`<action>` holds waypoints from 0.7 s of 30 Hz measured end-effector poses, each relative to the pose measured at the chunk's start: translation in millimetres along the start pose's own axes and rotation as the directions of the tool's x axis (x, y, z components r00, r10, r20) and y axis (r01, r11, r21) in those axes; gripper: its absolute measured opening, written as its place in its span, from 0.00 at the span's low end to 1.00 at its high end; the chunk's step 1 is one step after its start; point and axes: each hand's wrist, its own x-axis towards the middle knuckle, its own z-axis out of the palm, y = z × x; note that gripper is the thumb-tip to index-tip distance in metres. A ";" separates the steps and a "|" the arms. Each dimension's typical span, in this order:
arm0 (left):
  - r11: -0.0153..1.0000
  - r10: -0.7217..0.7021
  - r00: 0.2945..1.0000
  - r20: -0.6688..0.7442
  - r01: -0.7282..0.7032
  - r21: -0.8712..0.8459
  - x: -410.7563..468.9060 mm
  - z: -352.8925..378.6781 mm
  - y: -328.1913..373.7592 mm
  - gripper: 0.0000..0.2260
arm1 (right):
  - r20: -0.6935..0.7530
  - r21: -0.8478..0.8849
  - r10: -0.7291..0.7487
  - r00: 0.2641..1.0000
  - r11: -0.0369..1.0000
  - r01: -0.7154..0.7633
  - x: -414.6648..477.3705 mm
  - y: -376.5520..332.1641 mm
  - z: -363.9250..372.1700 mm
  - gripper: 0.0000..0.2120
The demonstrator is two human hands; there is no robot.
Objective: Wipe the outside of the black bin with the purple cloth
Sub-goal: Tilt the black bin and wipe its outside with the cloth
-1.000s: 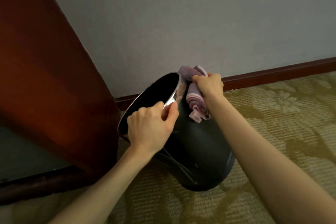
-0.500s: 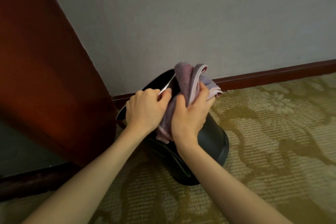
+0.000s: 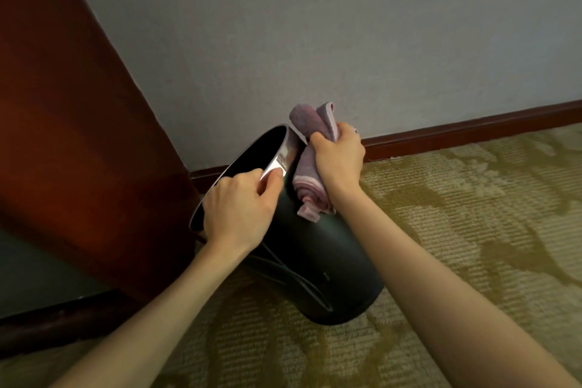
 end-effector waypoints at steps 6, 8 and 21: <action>0.998 -0.055 0.997 -0.049 0.056 0.029 3.6 2.7 -4.5 0.25 | 0.008 -0.024 -0.039 0.999 0.999 0.039 15.2 17.9 -2.7 0.02; 0.995 -0.094 0.994 -0.060 0.095 0.023 8.5 3.7 -6.7 0.25 | -0.008 -0.062 -0.058 0.998 0.996 0.057 14.9 29.7 -7.2 0.03; 0.974 -0.224 0.969 -0.103 0.226 0.010 13.5 4.9 -11.3 0.25 | -0.054 -0.268 0.181 0.982 0.945 -0.189 4.1 124.9 -68.3 0.04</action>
